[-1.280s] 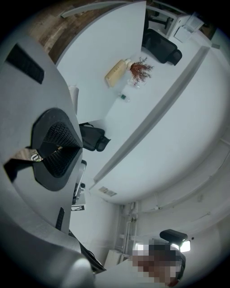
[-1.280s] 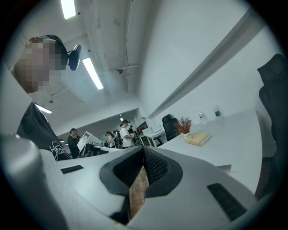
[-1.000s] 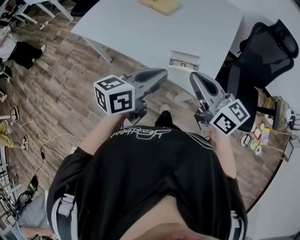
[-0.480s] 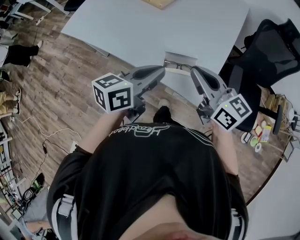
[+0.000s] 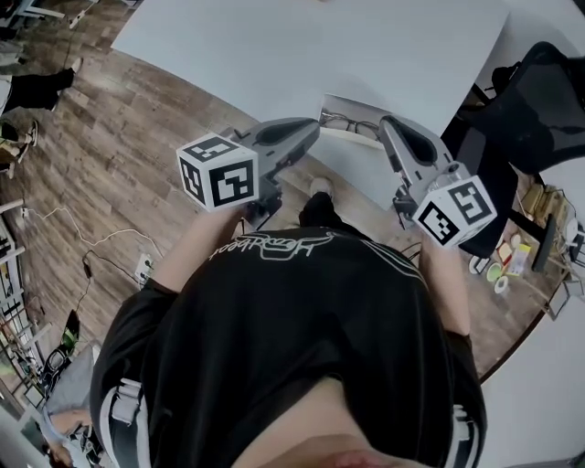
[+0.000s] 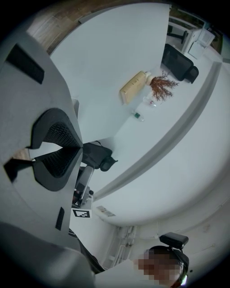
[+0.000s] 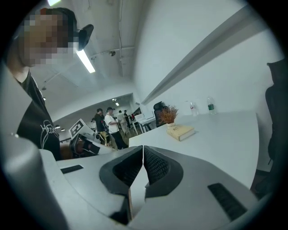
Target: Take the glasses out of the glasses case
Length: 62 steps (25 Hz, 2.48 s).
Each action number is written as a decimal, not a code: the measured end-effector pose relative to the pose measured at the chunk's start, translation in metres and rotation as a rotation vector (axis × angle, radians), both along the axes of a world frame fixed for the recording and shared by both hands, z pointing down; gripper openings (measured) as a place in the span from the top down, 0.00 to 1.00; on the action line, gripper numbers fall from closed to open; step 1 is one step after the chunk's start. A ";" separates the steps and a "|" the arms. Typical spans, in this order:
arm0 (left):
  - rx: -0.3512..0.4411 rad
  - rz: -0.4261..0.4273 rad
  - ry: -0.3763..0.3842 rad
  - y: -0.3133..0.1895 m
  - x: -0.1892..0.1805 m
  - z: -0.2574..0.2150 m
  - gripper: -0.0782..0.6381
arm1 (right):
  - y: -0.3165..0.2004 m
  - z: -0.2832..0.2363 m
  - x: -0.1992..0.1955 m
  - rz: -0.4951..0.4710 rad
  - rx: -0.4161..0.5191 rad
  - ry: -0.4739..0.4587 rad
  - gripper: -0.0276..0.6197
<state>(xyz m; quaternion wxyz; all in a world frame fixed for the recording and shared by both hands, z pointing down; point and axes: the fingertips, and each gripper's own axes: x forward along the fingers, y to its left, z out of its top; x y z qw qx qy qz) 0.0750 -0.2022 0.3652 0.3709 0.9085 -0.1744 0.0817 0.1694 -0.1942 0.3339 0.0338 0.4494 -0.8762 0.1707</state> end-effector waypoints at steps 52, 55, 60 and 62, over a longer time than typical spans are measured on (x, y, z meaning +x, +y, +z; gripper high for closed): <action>-0.166 -0.151 -0.054 -0.047 -0.046 0.066 0.88 | -0.037 0.199 -0.031 -0.531 -0.182 0.975 0.84; -0.167 -0.153 -0.056 -0.047 -0.047 0.067 0.88 | -0.036 0.203 -0.030 -0.542 -0.198 0.976 0.86; -0.165 -0.158 -0.060 -0.047 -0.048 0.068 0.88 | -0.036 0.205 -0.029 -0.551 -0.204 0.988 0.88; -0.164 -0.158 -0.062 -0.047 -0.049 0.068 0.88 | -0.035 0.205 -0.030 -0.556 -0.199 1.000 0.89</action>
